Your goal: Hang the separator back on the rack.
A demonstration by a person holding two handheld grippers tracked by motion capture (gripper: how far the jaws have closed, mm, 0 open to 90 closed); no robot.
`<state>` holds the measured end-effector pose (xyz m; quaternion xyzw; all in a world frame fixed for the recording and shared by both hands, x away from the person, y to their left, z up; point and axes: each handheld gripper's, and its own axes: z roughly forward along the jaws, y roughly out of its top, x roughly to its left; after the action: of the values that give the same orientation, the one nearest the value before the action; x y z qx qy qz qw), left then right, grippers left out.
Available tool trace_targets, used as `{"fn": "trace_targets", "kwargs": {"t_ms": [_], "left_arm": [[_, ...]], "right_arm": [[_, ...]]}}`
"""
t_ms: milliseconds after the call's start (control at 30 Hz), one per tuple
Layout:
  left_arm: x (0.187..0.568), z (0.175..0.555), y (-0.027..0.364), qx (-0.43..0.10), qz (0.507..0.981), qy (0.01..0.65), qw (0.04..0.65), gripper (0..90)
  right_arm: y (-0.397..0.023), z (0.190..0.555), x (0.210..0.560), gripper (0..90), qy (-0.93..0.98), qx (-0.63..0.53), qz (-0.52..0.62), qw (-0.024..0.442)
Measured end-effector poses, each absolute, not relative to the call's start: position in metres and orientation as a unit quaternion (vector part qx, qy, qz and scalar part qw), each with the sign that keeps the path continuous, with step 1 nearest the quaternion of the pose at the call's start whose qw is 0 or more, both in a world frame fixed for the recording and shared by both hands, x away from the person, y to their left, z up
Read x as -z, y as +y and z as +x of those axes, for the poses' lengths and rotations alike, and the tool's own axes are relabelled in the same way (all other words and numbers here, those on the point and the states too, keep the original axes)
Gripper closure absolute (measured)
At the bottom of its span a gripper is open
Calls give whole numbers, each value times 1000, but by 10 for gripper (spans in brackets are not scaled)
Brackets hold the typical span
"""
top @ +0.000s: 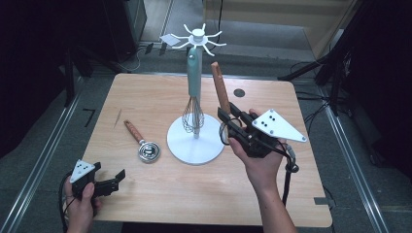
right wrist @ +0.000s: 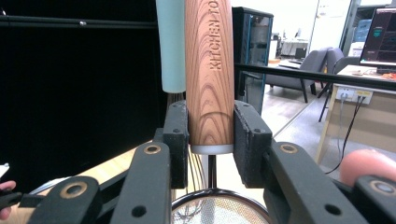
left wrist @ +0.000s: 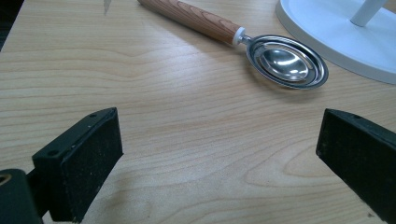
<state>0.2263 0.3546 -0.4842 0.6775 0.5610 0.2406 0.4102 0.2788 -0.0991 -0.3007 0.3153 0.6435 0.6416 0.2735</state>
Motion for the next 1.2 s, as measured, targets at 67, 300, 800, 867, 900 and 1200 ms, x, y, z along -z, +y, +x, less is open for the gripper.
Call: {"fn": "trace_targets", "kwargs": {"t_ms": [67, 300, 800, 867, 900, 1200], "left_arm": [[484, 226, 355, -240, 678, 561, 410, 6], [484, 226, 355, -240, 678, 561, 410, 6], [484, 226, 354, -241, 676, 560, 413, 6], [484, 226, 354, -241, 676, 561, 413, 6], [484, 226, 354, -241, 676, 560, 414, 6], [484, 226, 354, -240, 677, 560, 413, 6]], "right_arm": [[-99, 279, 299, 708, 641, -643, 314, 276], [-100, 278, 296, 708, 635, -647, 315, 281], [-95, 282, 286, 709, 625, -651, 322, 287], [-93, 283, 285, 708, 627, -650, 322, 285], [-92, 283, 284, 708, 627, -650, 322, 285], [-84, 290, 282, 709, 634, -639, 327, 287]]}}
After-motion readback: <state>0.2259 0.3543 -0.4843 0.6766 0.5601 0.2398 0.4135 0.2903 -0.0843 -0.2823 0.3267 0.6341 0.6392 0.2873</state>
